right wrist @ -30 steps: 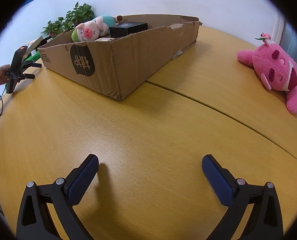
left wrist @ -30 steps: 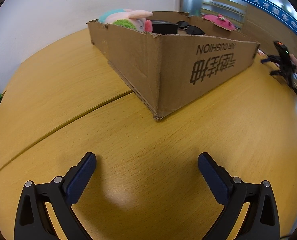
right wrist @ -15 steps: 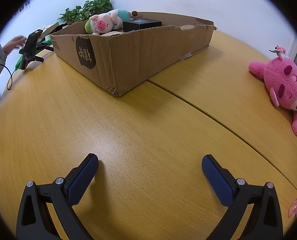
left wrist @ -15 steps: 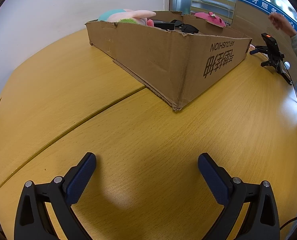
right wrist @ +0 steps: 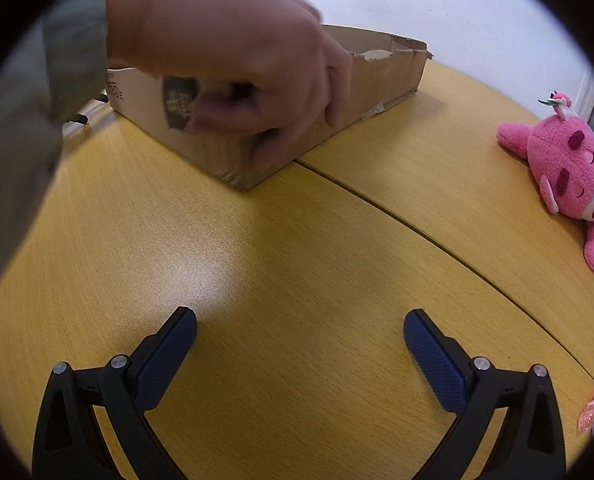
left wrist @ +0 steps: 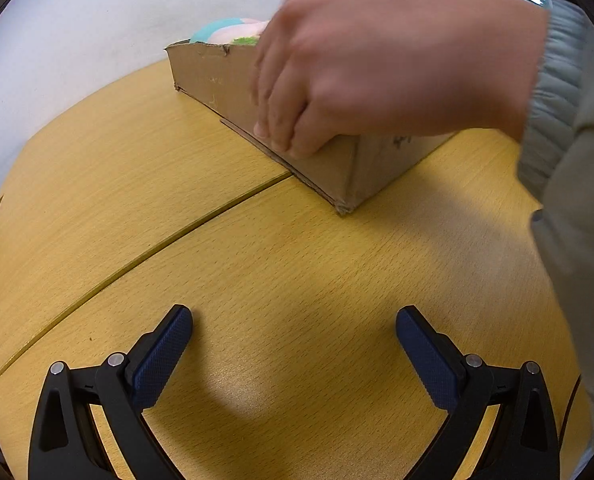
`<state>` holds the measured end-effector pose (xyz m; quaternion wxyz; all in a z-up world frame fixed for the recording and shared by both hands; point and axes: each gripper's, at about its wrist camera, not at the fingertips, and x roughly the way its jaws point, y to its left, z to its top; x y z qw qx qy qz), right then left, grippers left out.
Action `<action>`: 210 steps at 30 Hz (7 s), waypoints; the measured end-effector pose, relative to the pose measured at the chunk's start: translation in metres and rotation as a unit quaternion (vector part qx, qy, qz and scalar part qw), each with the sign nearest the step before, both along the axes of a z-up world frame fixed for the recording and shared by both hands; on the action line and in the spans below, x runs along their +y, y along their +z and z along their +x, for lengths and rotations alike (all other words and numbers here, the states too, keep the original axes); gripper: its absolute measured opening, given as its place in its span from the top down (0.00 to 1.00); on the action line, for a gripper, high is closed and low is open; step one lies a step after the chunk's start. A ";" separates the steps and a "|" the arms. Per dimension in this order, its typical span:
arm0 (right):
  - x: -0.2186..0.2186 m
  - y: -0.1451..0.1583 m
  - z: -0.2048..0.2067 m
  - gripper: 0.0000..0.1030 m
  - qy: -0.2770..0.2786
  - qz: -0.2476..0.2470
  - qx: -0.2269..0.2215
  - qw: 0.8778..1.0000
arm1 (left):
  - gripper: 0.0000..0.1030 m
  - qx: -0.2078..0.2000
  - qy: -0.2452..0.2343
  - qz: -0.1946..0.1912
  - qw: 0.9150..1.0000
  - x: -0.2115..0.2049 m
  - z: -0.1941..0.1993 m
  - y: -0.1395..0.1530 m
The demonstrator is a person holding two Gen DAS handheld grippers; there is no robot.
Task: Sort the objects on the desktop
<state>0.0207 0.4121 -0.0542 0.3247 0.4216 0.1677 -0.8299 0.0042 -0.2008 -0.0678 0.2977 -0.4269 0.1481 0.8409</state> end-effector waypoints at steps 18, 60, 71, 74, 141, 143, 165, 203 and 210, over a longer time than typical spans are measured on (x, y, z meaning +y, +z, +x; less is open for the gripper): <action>0.001 -0.001 0.001 0.00 0.000 0.000 0.000 1.000 | 0.00 0.000 0.001 0.000 1.000 0.000 0.001 0.000; 0.010 -0.002 0.008 0.00 0.001 0.000 0.001 1.000 | 0.00 0.000 0.003 0.000 1.000 -0.003 -0.010 0.001; 0.018 -0.005 0.015 0.00 0.001 0.000 0.001 1.000 | 0.00 0.000 0.003 0.000 1.000 -0.004 -0.016 0.001; 0.020 -0.006 0.017 0.00 0.002 0.000 0.001 1.000 | 0.00 0.000 0.003 0.000 1.000 -0.005 -0.018 0.002; 0.017 -0.001 0.002 0.00 0.003 0.000 -0.001 1.000 | 0.00 0.000 0.044 0.000 0.999 0.006 -0.022 -0.002; 0.017 -0.001 0.002 0.00 0.003 0.000 -0.001 1.000 | 0.00 0.001 0.096 0.000 0.995 0.011 -0.013 -0.002; 0.017 0.000 -0.001 0.00 0.003 0.000 -0.001 1.000 | 0.01 0.030 0.283 -0.015 0.959 0.009 0.027 0.010; -0.145 0.136 0.166 0.00 -0.174 -0.143 0.062 0.972 | 0.01 0.158 0.250 0.132 0.946 0.168 0.166 0.160; -0.209 0.134 0.188 0.01 -0.141 -0.084 0.089 0.982 | 0.01 0.133 0.260 0.140 0.946 0.161 0.176 0.148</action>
